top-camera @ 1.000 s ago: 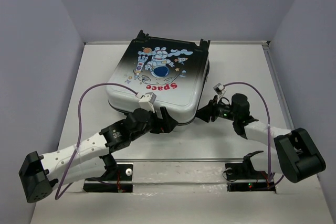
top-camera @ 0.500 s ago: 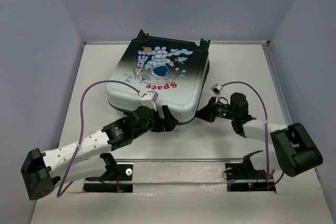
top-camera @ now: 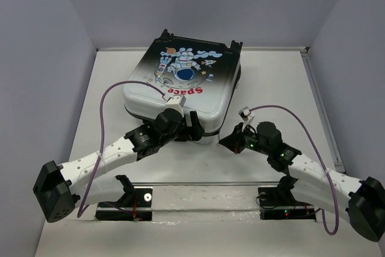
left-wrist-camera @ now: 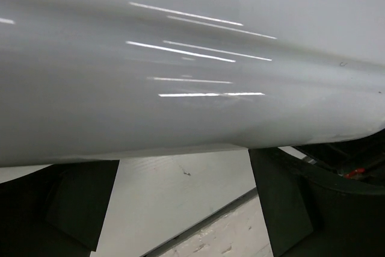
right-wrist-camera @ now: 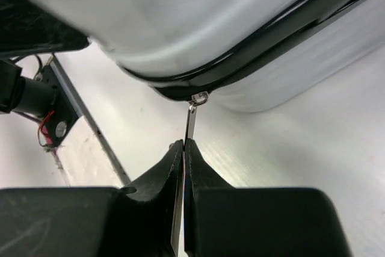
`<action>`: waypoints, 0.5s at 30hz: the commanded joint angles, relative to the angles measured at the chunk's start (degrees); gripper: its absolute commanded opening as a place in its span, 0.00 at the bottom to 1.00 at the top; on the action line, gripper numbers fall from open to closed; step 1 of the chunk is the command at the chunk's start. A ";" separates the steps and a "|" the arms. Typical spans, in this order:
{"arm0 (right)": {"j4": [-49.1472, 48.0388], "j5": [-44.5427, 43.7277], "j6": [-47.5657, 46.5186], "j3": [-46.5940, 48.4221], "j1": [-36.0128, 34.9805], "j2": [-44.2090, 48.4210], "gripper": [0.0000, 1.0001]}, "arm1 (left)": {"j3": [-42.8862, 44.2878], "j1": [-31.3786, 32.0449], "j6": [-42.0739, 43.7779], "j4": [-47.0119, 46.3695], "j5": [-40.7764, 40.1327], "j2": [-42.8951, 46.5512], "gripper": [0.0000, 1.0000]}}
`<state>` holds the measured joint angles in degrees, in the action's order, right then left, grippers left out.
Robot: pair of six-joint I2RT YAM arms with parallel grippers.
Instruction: Pack the luggage
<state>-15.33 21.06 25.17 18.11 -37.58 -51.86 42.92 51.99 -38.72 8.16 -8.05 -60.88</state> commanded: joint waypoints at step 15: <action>2.23 -39.92 15.79 7.74 -29.83 -9.60 0.07 | 10.08 -1.36 3.74 -16.35 -1.34 -3.81 0.95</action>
<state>-10.79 -4.45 38.72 24.93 -67.13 -66.81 48.51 51.53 -37.98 2.11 -5.61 -68.34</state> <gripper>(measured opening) 0.070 0.959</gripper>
